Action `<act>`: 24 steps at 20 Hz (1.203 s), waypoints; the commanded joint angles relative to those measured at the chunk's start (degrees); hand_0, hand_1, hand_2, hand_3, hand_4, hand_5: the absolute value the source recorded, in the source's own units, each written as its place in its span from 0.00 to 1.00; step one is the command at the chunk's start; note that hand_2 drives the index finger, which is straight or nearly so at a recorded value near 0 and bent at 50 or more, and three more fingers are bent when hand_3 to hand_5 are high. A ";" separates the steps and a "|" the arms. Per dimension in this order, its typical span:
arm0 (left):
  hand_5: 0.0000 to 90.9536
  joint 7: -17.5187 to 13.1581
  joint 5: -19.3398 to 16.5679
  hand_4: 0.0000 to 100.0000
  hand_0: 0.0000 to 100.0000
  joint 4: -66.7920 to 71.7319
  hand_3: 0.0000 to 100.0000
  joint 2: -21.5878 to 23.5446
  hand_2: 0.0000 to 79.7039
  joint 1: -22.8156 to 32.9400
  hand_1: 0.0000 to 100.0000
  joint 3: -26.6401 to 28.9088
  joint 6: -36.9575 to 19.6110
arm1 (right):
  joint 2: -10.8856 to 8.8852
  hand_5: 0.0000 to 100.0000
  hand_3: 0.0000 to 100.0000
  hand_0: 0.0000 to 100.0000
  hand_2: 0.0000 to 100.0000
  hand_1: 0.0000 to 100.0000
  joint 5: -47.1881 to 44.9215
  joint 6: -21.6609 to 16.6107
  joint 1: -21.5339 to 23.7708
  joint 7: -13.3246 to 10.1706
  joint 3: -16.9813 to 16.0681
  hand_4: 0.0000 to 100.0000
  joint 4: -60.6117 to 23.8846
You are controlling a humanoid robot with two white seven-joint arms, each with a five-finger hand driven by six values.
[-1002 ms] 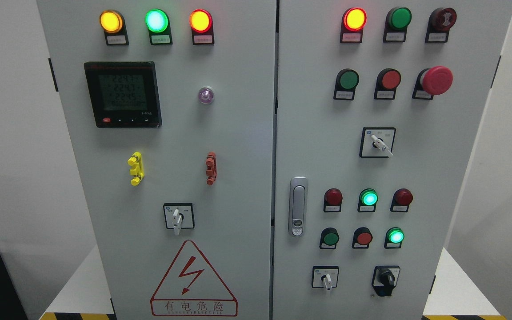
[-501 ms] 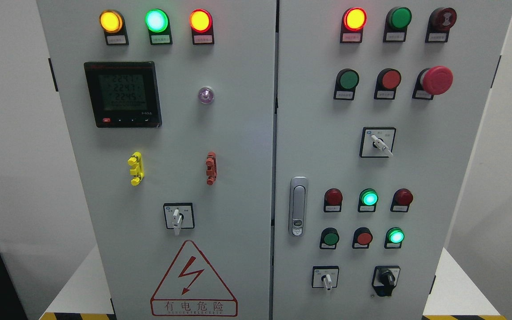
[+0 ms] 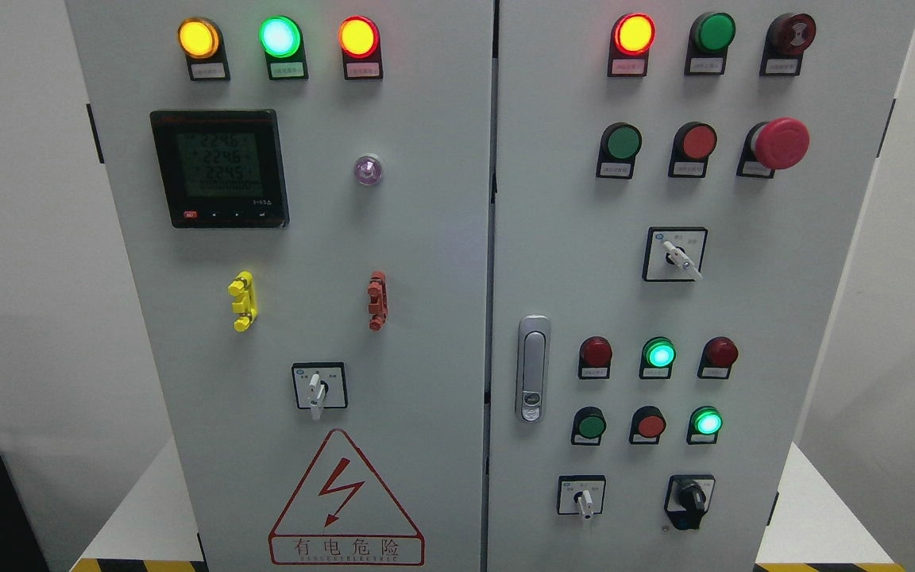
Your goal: Turn on light switch 1
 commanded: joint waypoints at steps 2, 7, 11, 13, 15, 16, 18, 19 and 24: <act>0.65 -0.18 -0.71 0.74 0.29 -22.05 0.65 0.18 0.47 -0.95 0.22 -0.27 0.03 | 0.03 0.00 0.00 0.00 0.00 0.00 0.00 0.00 0.00 0.02 0.03 0.00 0.00; 0.67 2.01 -2.99 0.76 0.27 -25.49 0.66 0.62 0.50 -3.41 0.23 -2.02 0.38 | -0.06 0.00 0.00 0.00 0.00 0.00 0.00 0.00 0.00 0.02 0.03 0.00 0.00; 0.70 4.13 -3.26 0.79 0.26 -27.60 0.68 0.79 0.53 -4.99 0.25 -5.63 2.22 | 0.03 0.00 0.00 0.00 0.00 0.00 0.00 0.00 0.00 0.02 0.03 0.00 0.00; 0.71 4.48 -5.79 0.80 0.25 -27.95 0.68 -0.60 0.53 -7.18 0.25 -6.94 3.98 | 0.03 0.00 0.00 0.00 0.00 0.00 0.00 0.00 0.00 0.02 0.03 0.00 0.00; 0.71 6.67 -10.44 0.80 0.24 -28.04 0.69 -2.71 0.54 -9.55 0.25 -8.00 5.12 | 0.03 0.00 0.00 0.00 0.00 0.00 0.00 0.00 0.00 0.02 -0.05 0.00 0.00; 0.72 7.64 -12.64 0.80 0.24 -28.48 0.69 -3.24 0.54 -10.09 0.26 -8.35 5.47 | 0.03 0.00 0.00 0.00 0.00 0.00 0.00 0.00 0.00 0.02 -0.05 0.00 0.00; 0.73 8.43 -14.24 0.81 0.23 -29.18 0.70 -3.86 0.55 -10.35 0.25 -10.28 6.88 | -0.06 0.00 0.00 0.00 0.00 0.00 0.00 0.00 0.00 -0.07 0.03 0.00 0.00; 0.74 8.87 -14.25 0.82 0.23 -29.62 0.71 -3.86 0.56 -10.53 0.25 -10.99 8.10 | 0.03 0.00 0.00 0.00 0.00 0.00 0.00 0.00 0.00 0.02 0.03 0.00 0.00; 0.76 12.82 -14.68 0.83 0.20 -30.33 0.73 -4.57 0.58 -13.34 0.26 -14.24 11.89 | 0.03 0.00 0.00 0.00 0.00 0.00 0.00 0.00 0.00 0.02 -0.05 0.00 0.00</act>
